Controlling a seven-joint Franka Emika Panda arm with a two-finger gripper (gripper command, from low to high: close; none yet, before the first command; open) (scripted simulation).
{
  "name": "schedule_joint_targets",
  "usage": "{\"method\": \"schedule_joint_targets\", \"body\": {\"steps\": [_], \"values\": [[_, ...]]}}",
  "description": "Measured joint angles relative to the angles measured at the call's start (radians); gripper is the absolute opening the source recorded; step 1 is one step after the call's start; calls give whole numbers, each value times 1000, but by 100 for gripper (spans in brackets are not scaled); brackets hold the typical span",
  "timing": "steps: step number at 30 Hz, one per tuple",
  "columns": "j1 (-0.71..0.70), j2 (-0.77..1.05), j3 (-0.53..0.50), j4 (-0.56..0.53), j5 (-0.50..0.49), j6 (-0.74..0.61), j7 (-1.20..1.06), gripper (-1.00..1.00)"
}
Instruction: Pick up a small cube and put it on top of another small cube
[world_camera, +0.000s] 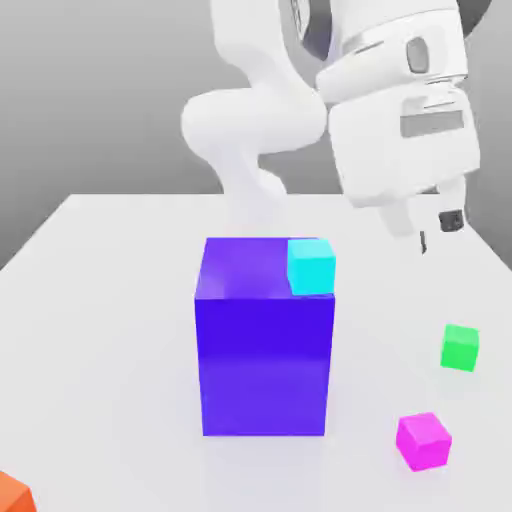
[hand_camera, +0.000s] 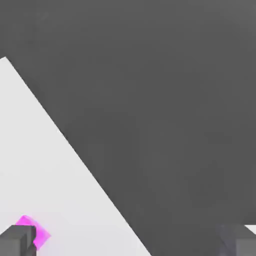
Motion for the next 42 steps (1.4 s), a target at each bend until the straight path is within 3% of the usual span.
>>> {"method": "schedule_joint_targets", "body": {"steps": [7, 14, 18, 19, 26, 32, 42], "values": [[86, 204, 31, -46, 1, 92, -270, 0], [121, 398, 55, -89, -116, 196, -440, 0], [111, 539, 75, -67, -114, 305, -467, 0], [104, 574, 82, -61, -108, 332, -471, -100], [103, 582, 84, -59, -108, 336, -472, -100], [125, 396, 80, -106, -147, 196, -456, -100], [381, 148, 247, -278, -165, 120, -628, -100]]}}
